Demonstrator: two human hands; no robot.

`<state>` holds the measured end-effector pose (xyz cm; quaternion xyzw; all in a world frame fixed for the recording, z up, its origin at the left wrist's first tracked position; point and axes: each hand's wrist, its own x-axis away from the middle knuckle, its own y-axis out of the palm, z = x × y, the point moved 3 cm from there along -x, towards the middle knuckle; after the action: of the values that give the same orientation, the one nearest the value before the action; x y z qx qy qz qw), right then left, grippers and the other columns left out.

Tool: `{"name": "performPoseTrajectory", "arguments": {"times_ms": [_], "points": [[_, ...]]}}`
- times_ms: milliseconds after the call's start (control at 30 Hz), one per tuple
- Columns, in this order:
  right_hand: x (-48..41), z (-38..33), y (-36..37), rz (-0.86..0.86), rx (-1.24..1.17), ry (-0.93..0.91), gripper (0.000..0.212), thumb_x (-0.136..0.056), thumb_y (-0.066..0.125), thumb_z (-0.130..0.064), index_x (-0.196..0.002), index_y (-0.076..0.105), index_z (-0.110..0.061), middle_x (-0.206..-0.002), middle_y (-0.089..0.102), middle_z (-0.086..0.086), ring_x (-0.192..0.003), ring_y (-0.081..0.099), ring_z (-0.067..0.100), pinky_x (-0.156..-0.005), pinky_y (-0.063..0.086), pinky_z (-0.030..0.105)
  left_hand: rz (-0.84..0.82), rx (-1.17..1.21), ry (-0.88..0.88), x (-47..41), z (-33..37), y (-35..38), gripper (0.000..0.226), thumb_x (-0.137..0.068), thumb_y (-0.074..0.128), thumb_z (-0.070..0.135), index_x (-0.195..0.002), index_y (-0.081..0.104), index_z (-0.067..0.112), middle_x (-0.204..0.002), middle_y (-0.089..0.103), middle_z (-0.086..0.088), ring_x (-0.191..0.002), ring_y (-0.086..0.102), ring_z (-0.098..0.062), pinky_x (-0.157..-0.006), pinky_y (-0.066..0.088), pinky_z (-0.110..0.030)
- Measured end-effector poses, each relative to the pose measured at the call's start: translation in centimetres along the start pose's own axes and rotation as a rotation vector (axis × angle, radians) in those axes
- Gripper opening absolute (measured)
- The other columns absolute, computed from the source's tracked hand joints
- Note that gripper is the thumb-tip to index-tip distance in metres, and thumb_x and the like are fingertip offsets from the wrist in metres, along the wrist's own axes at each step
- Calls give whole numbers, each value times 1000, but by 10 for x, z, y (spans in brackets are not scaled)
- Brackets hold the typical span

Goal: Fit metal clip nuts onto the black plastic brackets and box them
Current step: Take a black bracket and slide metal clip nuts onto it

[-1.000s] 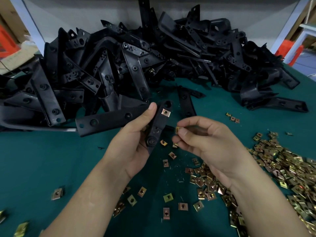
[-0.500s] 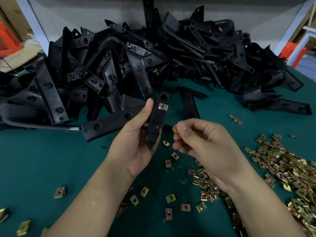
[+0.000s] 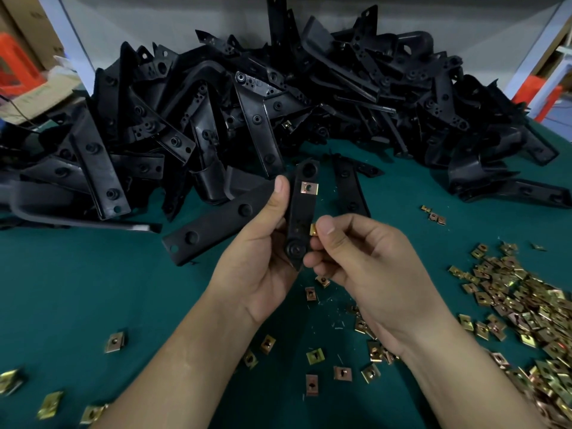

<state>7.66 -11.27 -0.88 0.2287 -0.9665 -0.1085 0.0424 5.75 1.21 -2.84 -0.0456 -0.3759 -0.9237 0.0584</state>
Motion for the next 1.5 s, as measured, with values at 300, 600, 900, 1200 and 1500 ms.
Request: {"name": "performPoseTrajectory", "arguments": {"times_ms": [300,600,900,1200,1500], "points": [[0,4,2,45,-34,5,19,-91,64,-23,-83,69,-7,-70,68,-1,-63,66,9,-61,54,19,-11,39,12,-3,-5,-2,46,-86,65,56,-84,61,10,-72,51,-8,-54,54,-16,-55,52,-27],[1,5,2,58,-5,-19,20,-93,64,-23,-82,67,-6,-72,67,1,-61,64,10,-59,53,20,-73,36,21,-2,-8,-2,47,-90,61,56,-80,65,10,-71,57,-7,-51,55,-16,-52,51,-26],[1,6,3,38,-31,-13,21,-95,62,-24,-83,67,-7,-71,66,0,-62,65,10,-60,52,19,-80,30,16,-3,-7,-4,48,-88,62,58,-80,66,11,-67,57,-8,-49,54,-16,-52,51,-26],[1,2,2,26,137,-105,25,-95,64,-20,-81,65,1,-64,65,-1,-56,62,9,-55,49,19,-78,-16,10,-1,-8,1,46,-88,61,58,-74,70,15,-63,56,-5,-47,53,-18,-46,49,-29],[3,1,1,-58,193,-85,25,-88,69,-32,-71,67,-14,-59,61,-3,-58,56,7,-57,46,16,1,-56,22,2,-7,4,38,-84,70,47,-95,72,11,-79,71,0,-63,68,-18,-47,53,-29]]}}
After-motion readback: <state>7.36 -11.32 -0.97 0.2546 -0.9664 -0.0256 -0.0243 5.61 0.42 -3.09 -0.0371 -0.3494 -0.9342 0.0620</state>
